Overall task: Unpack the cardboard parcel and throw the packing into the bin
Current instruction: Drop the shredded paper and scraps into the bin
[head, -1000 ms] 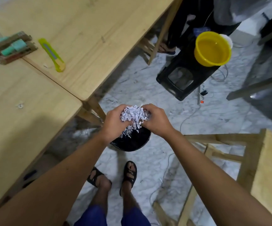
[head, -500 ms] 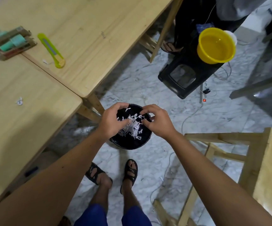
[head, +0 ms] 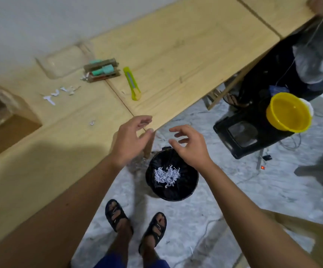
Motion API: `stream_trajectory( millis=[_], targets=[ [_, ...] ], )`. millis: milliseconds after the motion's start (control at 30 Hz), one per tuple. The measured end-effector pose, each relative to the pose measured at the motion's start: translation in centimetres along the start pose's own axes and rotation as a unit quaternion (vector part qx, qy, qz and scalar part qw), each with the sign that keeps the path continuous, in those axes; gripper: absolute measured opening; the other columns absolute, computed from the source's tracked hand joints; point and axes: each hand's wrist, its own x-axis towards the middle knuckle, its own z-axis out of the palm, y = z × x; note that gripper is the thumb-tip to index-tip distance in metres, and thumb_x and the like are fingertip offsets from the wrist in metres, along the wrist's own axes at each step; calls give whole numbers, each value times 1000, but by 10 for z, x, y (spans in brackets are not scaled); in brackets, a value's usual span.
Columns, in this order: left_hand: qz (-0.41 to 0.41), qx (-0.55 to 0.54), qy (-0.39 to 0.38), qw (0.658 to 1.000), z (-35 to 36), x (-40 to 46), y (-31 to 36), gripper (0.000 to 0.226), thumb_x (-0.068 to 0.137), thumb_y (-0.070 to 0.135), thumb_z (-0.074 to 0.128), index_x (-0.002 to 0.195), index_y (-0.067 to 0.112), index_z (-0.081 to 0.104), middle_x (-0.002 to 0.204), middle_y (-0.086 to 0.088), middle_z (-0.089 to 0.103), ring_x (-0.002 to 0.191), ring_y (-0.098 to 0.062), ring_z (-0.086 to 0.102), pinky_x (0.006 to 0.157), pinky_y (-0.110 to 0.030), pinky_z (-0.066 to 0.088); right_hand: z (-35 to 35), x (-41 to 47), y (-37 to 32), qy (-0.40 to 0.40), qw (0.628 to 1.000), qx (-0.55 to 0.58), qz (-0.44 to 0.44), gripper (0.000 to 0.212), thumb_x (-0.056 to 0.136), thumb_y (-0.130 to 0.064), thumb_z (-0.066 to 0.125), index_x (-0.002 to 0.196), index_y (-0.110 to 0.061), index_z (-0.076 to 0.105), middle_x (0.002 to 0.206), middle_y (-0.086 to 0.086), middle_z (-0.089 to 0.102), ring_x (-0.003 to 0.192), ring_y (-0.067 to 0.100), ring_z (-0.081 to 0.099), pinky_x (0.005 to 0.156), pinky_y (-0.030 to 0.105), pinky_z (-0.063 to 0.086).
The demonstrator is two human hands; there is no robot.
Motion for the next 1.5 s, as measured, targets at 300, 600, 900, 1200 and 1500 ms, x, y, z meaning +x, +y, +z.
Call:
stream_trajectory(
  millis=[300,600,900,1200,1500],
  targets=[
    [-16,97,158,982,-133,-9,-63,45,90,27,74,134,22,62,131,5,65,120,-14,65,102,-42,54,94,88,-92,-76,994,15,-75,35,86,-26,80,119,-24,69,117,-12,68,100,7,65,86,27,55],
    [48,304,135,942,-154,-27,-135,53,103,21,48,151,-3,43,160,-18,40,155,-31,29,125,-51,27,174,116,-116,-137,975,-78,-158,42,80,-41,80,119,-27,75,105,-3,65,101,22,60,92,38,49],
    [-12,347,109,931,-147,-6,-134,57,106,28,27,157,2,33,169,-12,24,159,-23,15,129,-46,16,176,131,-111,-34,985,-66,-154,10,93,-25,73,95,-17,78,104,0,64,100,16,62,89,37,53],
    [-36,394,94,913,-143,-6,-132,61,107,32,18,160,3,23,171,-11,14,160,-21,8,130,-43,10,175,146,-91,69,983,-141,-99,14,96,-18,69,106,-14,79,122,5,64,122,25,50,96,28,46],
    [-65,370,119,919,-149,-17,-132,64,108,41,30,160,4,26,170,-11,20,160,-20,10,130,-40,10,203,152,-128,0,978,-55,-200,14,91,-9,74,105,-13,77,105,-2,69,89,6,65,82,22,56]
  ],
)
